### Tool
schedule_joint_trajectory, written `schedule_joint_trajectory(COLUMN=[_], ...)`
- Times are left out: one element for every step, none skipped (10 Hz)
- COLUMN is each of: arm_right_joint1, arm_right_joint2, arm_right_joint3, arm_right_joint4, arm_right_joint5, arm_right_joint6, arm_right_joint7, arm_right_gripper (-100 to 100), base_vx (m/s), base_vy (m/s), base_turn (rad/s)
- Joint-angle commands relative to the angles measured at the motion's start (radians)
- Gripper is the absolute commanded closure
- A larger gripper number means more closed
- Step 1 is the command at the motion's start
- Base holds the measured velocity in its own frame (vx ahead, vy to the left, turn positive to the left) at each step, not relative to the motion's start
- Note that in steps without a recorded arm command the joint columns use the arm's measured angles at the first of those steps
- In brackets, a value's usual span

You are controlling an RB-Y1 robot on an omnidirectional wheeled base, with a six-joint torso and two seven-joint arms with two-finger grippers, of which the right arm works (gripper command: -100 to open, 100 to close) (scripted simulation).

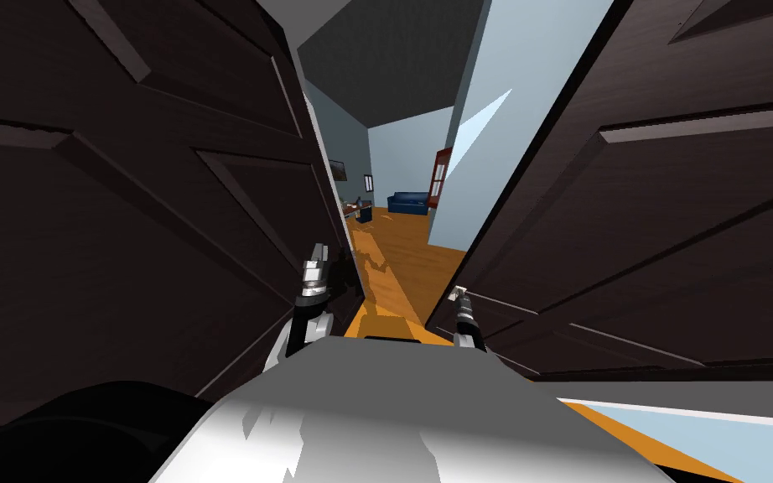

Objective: Pull the door open

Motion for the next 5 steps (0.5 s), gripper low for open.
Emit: schedule_joint_trajectory(arm_right_joint1=[0.000, 0.000, 0.000, 0.000, 0.006], arm_right_joint2=[0.000, 0.000, 0.000, 0.000, -0.008], arm_right_joint3=[0.000, 0.000, 0.000, 0.000, 0.015], arm_right_joint4=[-0.001, -0.001, -0.001, -0.001, -0.002], arm_right_joint5=[0.000, 0.000, 0.000, 0.000, 0.008], arm_right_joint6=[0.000, 0.000, 0.000, 0.000, -0.002], arm_right_joint7=[0.000, 0.000, 0.000, 0.000, -0.016], arm_right_gripper=[100, 100, 100, 100, 100], base_vx=[-0.016, -0.008, 0.000, 0.000, -0.113], base_vy=[0.001, 0.000, 0.000, 0.000, -0.001], base_turn=[0.006, 0.001, 0.000, 0.000, 0.110])
